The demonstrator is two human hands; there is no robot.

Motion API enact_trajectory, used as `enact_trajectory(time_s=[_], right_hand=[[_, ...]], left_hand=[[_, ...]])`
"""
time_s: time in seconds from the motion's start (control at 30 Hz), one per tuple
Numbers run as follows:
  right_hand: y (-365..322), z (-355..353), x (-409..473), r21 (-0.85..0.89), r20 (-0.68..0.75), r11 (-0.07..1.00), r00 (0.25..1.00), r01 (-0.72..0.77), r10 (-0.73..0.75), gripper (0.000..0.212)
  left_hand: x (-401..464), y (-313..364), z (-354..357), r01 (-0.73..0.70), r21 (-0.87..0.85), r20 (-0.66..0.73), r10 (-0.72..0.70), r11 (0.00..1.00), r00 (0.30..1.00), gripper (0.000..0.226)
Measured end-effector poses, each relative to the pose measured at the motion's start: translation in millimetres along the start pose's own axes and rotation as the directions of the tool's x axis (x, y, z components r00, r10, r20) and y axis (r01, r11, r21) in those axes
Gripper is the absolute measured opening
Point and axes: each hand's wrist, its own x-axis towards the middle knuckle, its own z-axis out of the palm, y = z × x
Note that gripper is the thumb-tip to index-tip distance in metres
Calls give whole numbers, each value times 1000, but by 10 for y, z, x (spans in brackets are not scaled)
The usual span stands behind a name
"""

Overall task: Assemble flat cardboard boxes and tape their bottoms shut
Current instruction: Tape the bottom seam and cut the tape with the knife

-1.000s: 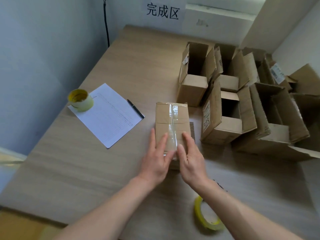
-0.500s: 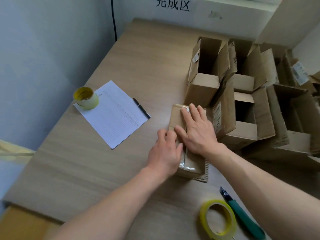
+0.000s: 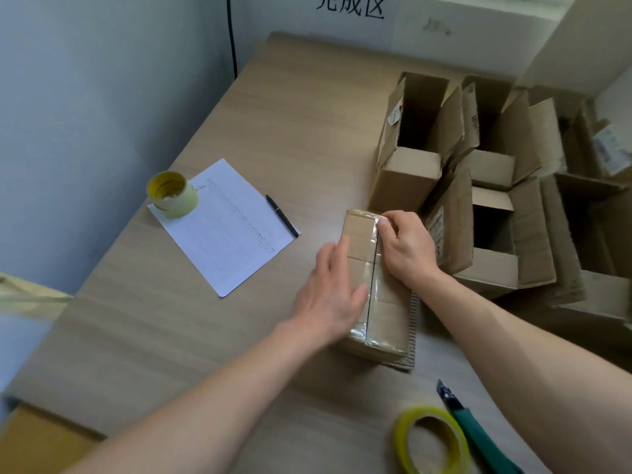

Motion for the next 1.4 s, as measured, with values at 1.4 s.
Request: enact_trajectory(time_s=[1.4], right_hand=[[218,77,-1287,331,76,943,996,26,-54,61]], left_hand=[[-561,-194,141,-87,159,13,86,983,996,102]])
